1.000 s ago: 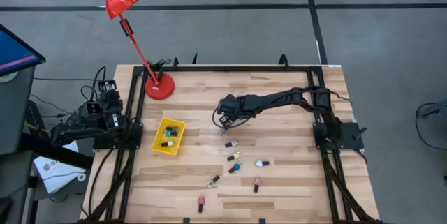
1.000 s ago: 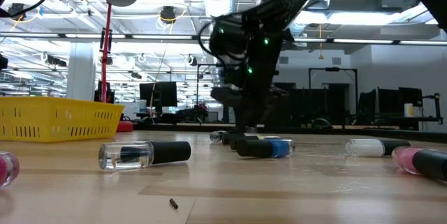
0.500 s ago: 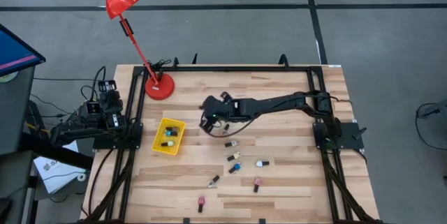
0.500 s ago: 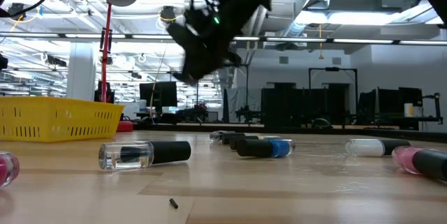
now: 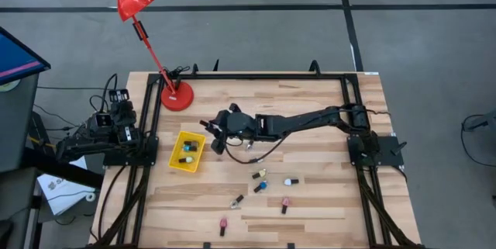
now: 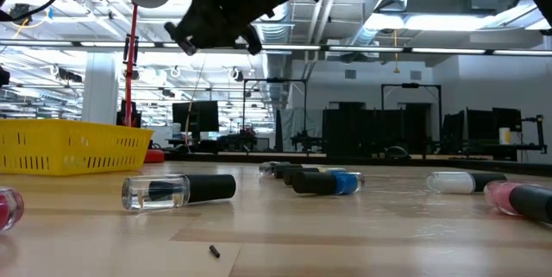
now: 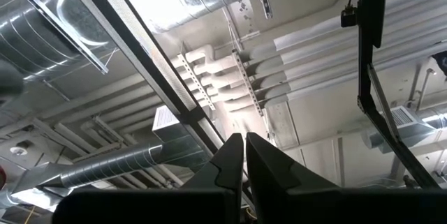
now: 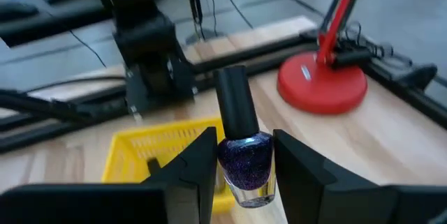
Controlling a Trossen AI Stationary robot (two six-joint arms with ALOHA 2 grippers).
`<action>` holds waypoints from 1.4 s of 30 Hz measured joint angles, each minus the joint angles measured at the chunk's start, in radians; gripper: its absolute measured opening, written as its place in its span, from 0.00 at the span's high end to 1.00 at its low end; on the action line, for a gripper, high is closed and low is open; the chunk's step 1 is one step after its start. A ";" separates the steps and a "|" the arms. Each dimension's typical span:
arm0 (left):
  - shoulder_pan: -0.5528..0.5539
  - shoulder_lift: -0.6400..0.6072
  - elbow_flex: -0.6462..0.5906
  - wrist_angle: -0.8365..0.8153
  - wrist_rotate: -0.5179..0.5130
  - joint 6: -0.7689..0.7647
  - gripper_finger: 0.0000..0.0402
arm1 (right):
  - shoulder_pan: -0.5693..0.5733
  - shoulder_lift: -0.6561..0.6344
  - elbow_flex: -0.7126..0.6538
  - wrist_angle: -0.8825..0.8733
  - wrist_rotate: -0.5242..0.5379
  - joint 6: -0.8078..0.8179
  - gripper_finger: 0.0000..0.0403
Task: Pick & Place Nail Polish
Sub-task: Put the violet nail polish bottle into the yellow basket
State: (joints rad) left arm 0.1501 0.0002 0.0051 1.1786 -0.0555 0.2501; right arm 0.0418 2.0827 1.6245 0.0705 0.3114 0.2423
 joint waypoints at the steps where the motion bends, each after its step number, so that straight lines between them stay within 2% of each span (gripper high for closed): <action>1: 0.000 0.000 0.000 0.000 0.000 0.000 0.96 | 0.000 0.000 0.000 0.017 0.000 -0.012 0.73; 12: 0.000 0.000 0.000 0.000 0.000 0.000 0.96 | 0.002 0.000 0.000 0.206 -0.068 -0.150 0.73; 18: 0.000 0.000 0.000 0.000 0.000 0.000 0.96 | 0.003 0.002 0.002 0.260 -0.079 -0.175 0.73; 20: 0.000 0.000 0.000 0.000 0.000 0.000 0.96 | -0.004 0.034 0.007 0.321 -0.080 -0.175 0.73; 24: 0.000 0.000 0.000 0.000 0.000 0.000 0.96 | -0.012 0.099 0.026 0.331 -0.107 -0.174 0.73; 31: 0.000 0.000 0.000 0.000 0.000 0.000 0.96 | -0.024 0.229 0.175 0.265 -0.122 -0.174 0.73; 37: 0.000 0.000 0.000 0.000 0.000 0.000 0.96 | -0.021 0.386 0.369 0.125 -0.134 -0.172 0.73; 42: 0.000 0.000 0.000 0.000 0.000 0.000 0.96 | -0.021 0.462 0.481 -0.005 -0.131 -0.171 0.73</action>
State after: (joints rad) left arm 0.1501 -0.0002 0.0051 1.1786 -0.0555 0.2501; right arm 0.0212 2.5448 2.1052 0.0657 0.1805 0.0709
